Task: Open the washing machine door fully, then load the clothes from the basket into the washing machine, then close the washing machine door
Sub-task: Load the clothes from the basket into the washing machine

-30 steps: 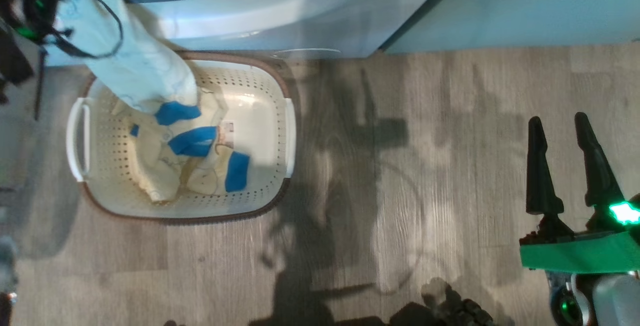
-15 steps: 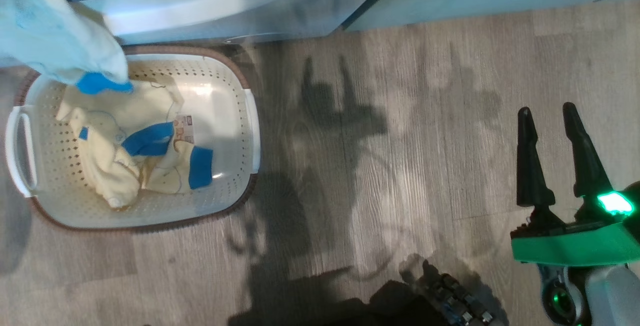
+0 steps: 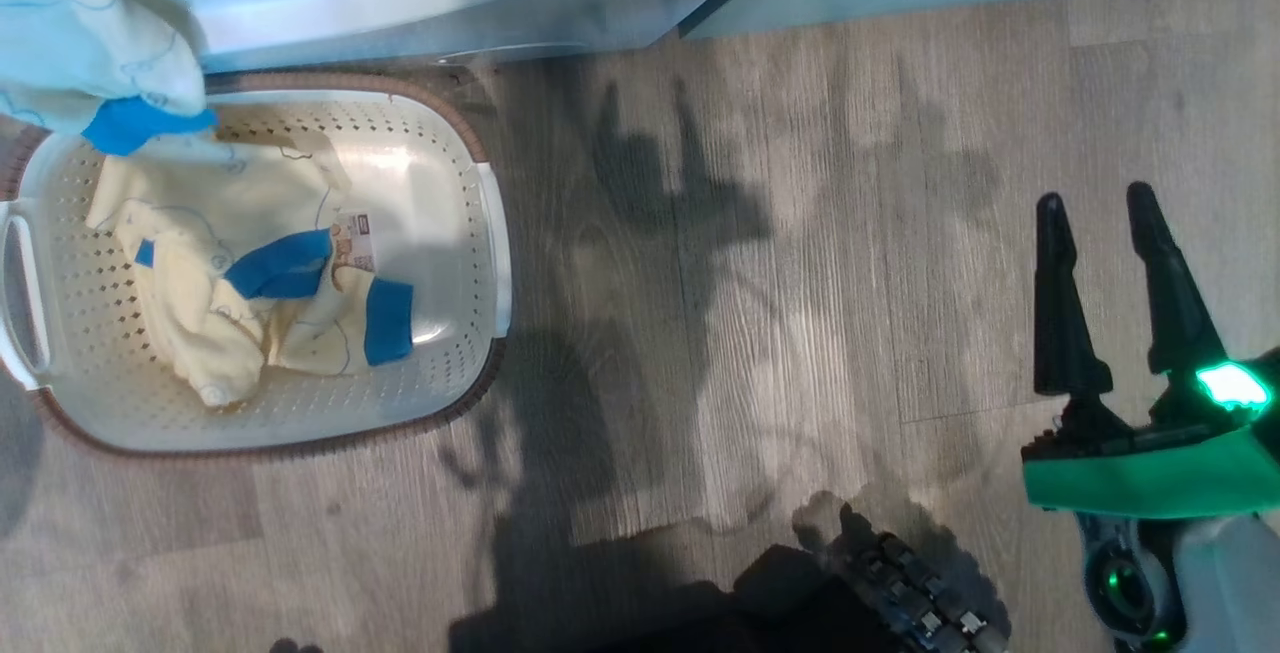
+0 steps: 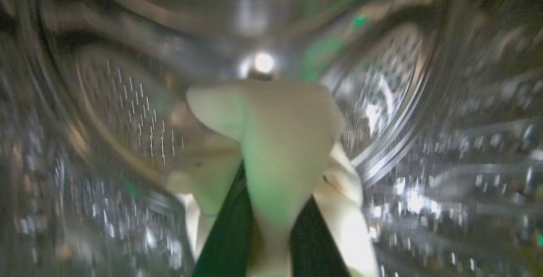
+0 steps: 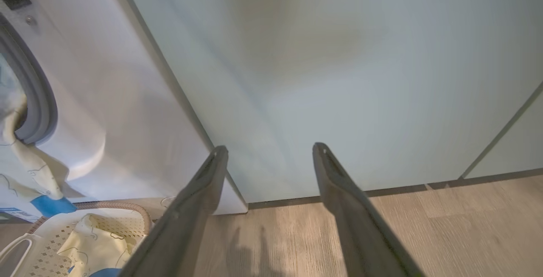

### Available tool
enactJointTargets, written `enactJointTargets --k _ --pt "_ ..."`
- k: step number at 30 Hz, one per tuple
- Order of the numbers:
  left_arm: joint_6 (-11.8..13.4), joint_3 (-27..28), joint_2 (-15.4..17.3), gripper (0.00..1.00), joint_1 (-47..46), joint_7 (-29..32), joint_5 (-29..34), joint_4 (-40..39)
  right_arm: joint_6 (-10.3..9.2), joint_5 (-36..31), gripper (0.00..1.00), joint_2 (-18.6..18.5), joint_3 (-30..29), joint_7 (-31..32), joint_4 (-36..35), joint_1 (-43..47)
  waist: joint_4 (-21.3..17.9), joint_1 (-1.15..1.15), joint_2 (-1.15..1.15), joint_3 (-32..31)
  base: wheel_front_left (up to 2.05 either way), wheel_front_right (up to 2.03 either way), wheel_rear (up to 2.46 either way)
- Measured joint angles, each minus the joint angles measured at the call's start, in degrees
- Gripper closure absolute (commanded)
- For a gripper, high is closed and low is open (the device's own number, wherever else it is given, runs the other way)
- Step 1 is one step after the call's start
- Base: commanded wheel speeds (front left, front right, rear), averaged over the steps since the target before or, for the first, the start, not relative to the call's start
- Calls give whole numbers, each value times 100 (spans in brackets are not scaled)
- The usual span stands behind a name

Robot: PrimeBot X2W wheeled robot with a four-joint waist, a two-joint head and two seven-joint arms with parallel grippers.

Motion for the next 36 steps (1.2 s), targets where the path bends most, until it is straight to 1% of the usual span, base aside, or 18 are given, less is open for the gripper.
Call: enactJointTargets --k 2,4,7,12,13,14,15,16,17,19,26,32,36 --pt "-55 -1 -53 100 34 116 -98 326 0 3 0 0 13 0 2 -21 10 0 0 -1 0 0 0" --pt "-175 2 -99 100 49 393 -240 623 0 43 0 0 21 0 15 -21 21 0 0 -3 0 0 0" --pt "-290 1 -169 100 44 746 -404 929 0 56 0 0 19 0 27 -21 37 0 0 3 0 0 0" --pt "-390 -2 -299 100 42 1354 -613 1354 0 56 0 0 20 0 43 -33 58 0 0 -22 0 0 0" --pt "-389 -13 -308 95 42 1397 -647 1394 0 56 0 0 20 0 47 -38 59 0 0 -27 0 0 0" --pt "-389 -62 -299 69 42 1397 -605 1412 0 56 0 0 20 0 48 -44 60 0 0 -33 0 0 0" --pt "-393 -55 -300 45 42 1394 -598 1424 0 57 0 0 20 0 54 -58 59 0 0 -40 0 0 0" --pt "-396 -46 -310 9 42 1394 -642 1444 0 58 0 0 20 0 54 -78 59 0 0 -50 0 0 0" --pt "-397 -70 -313 0 42 1386 -642 1454 0 60 0 0 16 0 54 -81 60 0 0 -62 0 0 0" --pt "-437 -92 -311 0 43 1335 -626 1462 0 104 0 0 -2 0 54 -81 67 0 0 -88 0 0 0" --pt "-425 -76 -394 0 202 936 -702 1485 0 108 0 0 -137 0 54 -80 143 0 0 -244 0 0 0" --pt "-265 -51 -538 0 772 409 -786 1294 0 98 0 0 -261 0 54 -76 280 0 0 -429 0 0 0" --pt "-130 -24 -647 0 1247 112 -803 879 0 71 0 0 -322 0 53 -70 393 0 0 -563 0 0 0"
